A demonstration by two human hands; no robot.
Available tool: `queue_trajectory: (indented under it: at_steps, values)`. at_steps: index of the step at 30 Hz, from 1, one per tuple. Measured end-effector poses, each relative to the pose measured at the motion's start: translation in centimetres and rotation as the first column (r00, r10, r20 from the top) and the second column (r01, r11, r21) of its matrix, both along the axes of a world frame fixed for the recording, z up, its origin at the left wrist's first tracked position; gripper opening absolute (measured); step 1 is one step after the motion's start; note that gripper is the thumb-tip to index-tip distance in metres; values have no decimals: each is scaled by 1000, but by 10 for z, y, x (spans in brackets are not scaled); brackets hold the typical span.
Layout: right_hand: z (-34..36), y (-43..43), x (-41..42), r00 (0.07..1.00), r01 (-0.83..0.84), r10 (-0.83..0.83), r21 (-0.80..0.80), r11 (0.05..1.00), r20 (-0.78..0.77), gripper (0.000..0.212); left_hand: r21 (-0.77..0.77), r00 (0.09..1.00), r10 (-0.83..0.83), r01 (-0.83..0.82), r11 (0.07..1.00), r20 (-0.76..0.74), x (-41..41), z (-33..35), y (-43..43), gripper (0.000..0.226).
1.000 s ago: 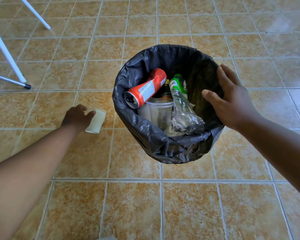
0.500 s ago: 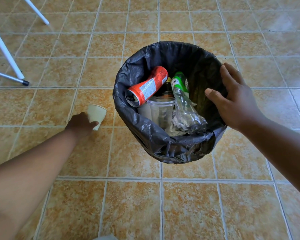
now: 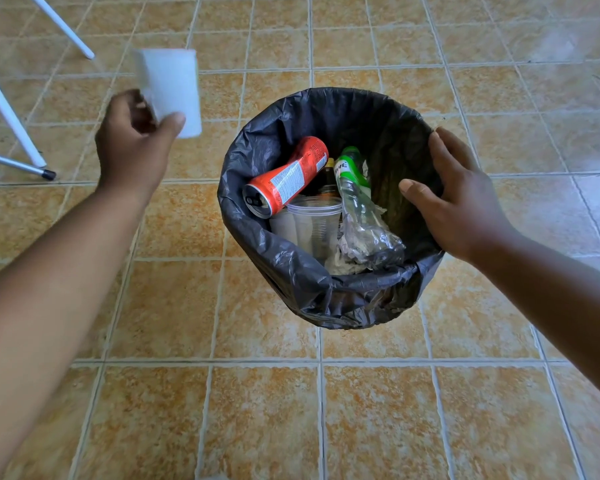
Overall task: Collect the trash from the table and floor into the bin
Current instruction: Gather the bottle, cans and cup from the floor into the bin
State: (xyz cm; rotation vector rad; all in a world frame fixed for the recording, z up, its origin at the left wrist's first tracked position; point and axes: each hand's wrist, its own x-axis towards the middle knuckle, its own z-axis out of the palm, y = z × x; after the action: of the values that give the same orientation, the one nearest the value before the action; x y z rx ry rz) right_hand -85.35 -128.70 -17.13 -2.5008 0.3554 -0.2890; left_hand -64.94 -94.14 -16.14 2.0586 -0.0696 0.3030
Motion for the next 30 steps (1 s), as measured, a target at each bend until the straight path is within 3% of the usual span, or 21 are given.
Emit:
queue_trajectory:
  at_steps: [3, 7, 11, 17, 19, 25, 28, 30]
  values:
    - [0, 0, 0, 1000, 1, -1, 2, 1000, -3, 78, -12, 917, -377, 381, 924, 132, -17, 35, -22, 36]
    - [1, 1, 0, 1000, 2, -2, 2, 1000, -2, 78, 75, 684, -728, 725, 685, 31, -48, 53, -45, 50]
    - [1, 2, -1, 1000, 2, -1, 7, 1000, -10, 78, 312, 552, -812, 817, 484, -188, -64, 54, -52, 61]
    - [1, 1, -1, 1000, 4, -4, 8, 1000, -14, 79, 553, 566, -791, 745, 371, -231, -73, 44, -57, 82]
    - [1, 1, -1, 1000, 5, -5, 11, 1000, -15, 79, 564, 580, -796, 722, 401, -176, -72, 42, -56, 79]
    - [1, 1, -2, 1000, 0, 0, 10, 1000, -19, 79, 517, 686, -716, 569, 640, 131, -68, 34, -55, 37]
    - [1, 1, -2, 1000, 0, 0, -2, 1000, -23, 79, 497, 792, -565, 403, 769, 231, -65, 25, -55, 28]
    - [1, 1, -2, 1000, 10, -9, 13, 1000, -21, 77, 482, 890, -420, 295, 825, 175, -61, 18, -53, 32]
